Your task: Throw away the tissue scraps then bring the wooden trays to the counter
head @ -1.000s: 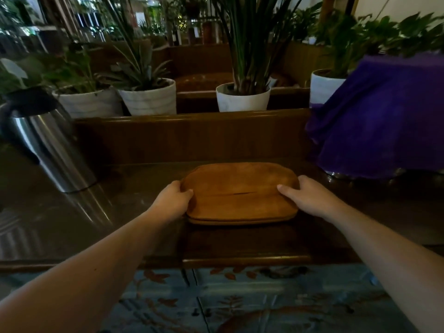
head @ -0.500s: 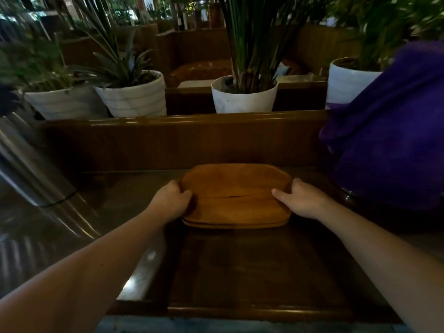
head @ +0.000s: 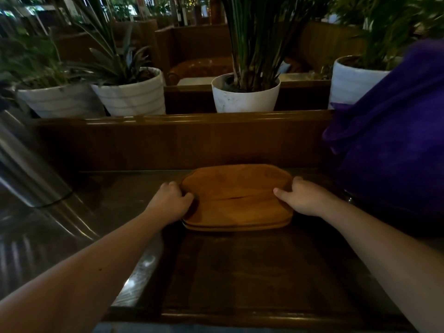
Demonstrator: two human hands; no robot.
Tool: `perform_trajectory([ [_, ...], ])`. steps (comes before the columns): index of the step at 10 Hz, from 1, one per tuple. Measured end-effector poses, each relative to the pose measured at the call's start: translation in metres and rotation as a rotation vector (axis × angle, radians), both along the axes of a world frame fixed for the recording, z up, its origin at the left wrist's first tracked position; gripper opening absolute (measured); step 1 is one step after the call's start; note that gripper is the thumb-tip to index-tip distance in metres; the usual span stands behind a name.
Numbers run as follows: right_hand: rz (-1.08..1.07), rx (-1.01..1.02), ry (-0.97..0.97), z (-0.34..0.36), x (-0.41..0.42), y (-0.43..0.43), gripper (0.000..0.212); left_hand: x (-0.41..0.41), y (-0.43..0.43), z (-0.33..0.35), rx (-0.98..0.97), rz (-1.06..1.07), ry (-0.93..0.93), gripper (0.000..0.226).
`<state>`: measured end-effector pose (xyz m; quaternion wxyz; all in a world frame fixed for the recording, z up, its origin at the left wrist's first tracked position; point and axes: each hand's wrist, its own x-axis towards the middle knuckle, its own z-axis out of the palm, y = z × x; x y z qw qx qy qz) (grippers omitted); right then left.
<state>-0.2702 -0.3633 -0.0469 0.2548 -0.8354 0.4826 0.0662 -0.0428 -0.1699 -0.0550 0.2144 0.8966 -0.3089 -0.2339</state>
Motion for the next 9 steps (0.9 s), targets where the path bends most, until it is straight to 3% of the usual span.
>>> perform_trajectory([
  [2, 0.002, -0.059, 0.007, 0.002, 0.0, 0.003, 0.075, -0.002, 0.001, 0.002, -0.01, -0.009, 0.003, 0.016],
  [4, 0.034, -0.313, -0.063, 0.004, -0.006, 0.002, 0.058, -0.003, 0.002, 0.0, -0.003, -0.05, -0.061, 0.021],
  [5, 0.074, -0.334, 0.008, 0.011, -0.008, 0.008, 0.058, -0.001, 0.003, -0.001, 0.019, -0.069, -0.09, 0.02],
  [6, 0.144, -0.419, 0.096, 0.016, -0.012, 0.016, 0.064, -0.002, 0.009, 0.003, 0.081, -0.092, -0.126, 0.039],
  [7, 0.234, -0.5, 0.094, 0.024, -0.012, 0.027, 0.077, -0.009, 0.017, 0.01, 0.1, -0.234, -0.367, 0.06],
  [9, 0.49, -0.751, -0.042, 0.069, 0.0, 0.069, 0.089, -0.028, 0.044, 0.063, 0.03, -0.476, -0.887, 0.071],
])
